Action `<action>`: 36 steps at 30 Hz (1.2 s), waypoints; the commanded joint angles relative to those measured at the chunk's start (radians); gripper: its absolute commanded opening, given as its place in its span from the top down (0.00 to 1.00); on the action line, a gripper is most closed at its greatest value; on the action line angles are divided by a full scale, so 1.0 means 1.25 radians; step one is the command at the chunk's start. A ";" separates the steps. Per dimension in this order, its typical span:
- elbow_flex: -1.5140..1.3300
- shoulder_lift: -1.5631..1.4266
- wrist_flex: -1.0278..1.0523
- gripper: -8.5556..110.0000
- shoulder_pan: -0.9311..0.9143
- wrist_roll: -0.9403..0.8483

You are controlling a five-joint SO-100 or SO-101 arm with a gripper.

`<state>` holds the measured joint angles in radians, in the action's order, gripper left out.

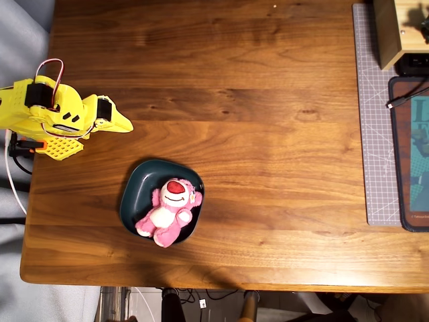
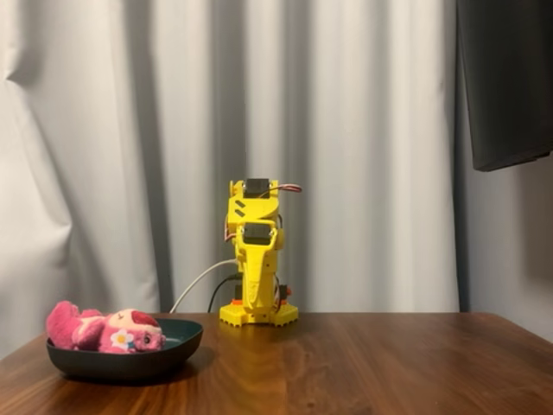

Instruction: Grasp a strawberry bear and put it in the bin.

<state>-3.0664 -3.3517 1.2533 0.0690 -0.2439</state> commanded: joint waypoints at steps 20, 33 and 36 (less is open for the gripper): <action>0.002 -0.025 -0.004 0.93 0.002 0.032; 0.002 -0.025 -0.004 0.93 -0.001 0.032; 0.002 -0.025 -0.004 0.93 -0.001 0.032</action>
<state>-3.0664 -3.3517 1.2548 0.0690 -0.2117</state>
